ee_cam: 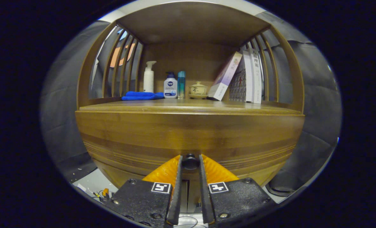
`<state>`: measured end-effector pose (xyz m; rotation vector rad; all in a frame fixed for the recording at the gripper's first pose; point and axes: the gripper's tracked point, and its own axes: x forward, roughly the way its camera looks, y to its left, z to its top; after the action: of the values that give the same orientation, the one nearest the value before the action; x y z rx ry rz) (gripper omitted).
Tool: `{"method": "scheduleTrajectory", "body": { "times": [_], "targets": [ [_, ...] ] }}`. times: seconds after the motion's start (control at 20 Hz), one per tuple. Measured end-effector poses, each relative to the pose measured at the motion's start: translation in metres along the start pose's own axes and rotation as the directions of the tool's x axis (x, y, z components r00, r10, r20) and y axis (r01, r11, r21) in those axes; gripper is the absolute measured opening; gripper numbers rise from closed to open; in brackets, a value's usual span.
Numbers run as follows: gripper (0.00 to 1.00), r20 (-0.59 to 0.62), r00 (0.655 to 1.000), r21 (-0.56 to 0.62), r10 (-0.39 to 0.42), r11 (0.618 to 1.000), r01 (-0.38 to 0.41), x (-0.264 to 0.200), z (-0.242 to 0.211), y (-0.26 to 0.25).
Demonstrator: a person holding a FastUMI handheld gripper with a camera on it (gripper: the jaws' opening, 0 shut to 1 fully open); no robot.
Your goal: Pull open the drawer, take out the items inside it, and place them on the countertop above the cabinet.
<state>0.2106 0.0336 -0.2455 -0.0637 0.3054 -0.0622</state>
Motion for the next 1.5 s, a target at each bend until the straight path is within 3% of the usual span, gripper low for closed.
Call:
{"method": "scheduleTrajectory", "body": {
  "times": [0.4, 0.7, 1.5],
  "targets": [
    [0.26, -0.020, 1.000, -0.013, 0.022, 1.000, -0.023, -0.006, -0.003, -0.002],
    [0.26, -0.048, 0.998, 0.029, 0.052, 0.998, -0.051, -0.045, -0.012, -0.002],
    [0.26, -0.060, 0.996, -0.056, 0.073, 0.995, -0.076, -0.131, -0.037, -0.010]
  ]
}}
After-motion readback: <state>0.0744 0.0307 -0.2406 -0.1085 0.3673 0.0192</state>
